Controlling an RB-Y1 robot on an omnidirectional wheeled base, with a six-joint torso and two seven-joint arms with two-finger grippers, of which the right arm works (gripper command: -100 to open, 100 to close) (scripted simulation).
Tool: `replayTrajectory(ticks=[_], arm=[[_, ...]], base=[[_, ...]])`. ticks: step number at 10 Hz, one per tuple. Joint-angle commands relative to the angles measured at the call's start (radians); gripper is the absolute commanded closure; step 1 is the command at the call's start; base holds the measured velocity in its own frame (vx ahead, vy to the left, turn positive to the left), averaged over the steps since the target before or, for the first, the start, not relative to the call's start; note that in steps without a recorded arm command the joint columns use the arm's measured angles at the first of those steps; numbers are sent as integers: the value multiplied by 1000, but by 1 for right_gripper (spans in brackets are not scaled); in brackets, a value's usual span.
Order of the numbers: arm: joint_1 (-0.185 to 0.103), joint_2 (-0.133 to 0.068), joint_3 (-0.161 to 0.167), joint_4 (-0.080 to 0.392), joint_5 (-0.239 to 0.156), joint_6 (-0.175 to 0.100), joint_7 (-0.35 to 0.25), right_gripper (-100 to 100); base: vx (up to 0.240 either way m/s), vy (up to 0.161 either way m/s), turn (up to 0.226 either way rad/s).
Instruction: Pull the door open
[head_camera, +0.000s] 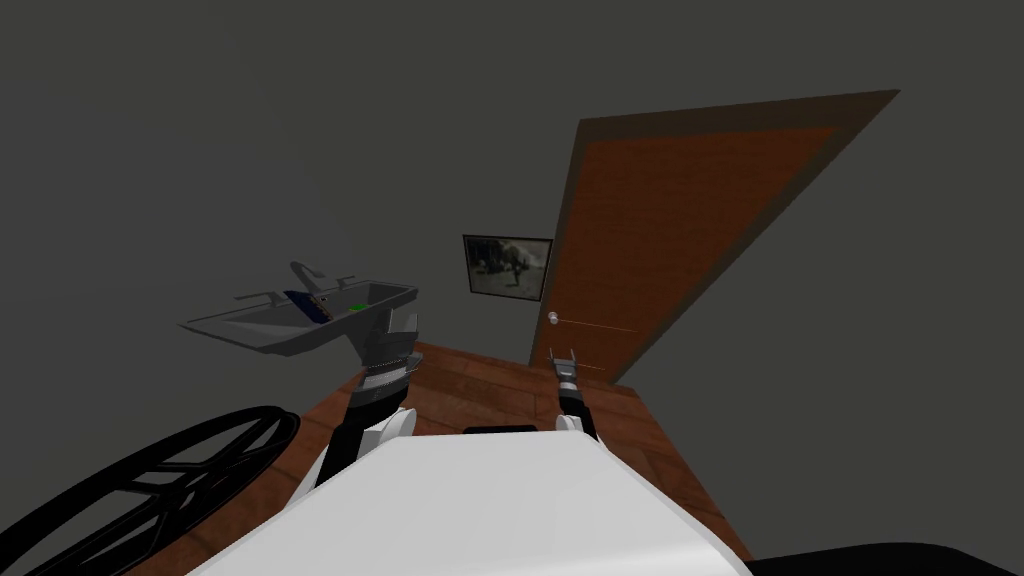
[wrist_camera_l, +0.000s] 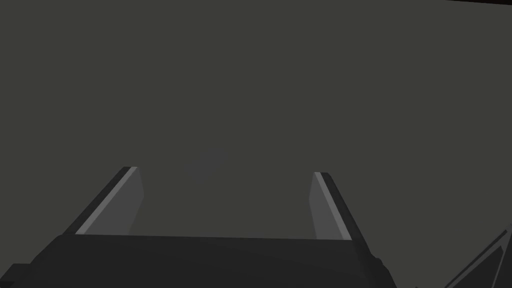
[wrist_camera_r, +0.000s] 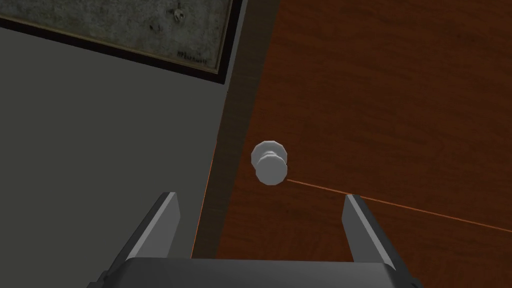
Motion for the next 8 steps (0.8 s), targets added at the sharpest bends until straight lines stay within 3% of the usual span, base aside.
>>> replayTrajectory(ticks=[1,3,8], arm=[[-3,-8,6,28,-20,-10,-29,-100],[-15,-18,17,82,-52,-27,-74,-100],[-30,-31,30,150,-92,-48,-130,-100]], base=[[89,-46,80],[104,-36,86],[72,-46,62]])
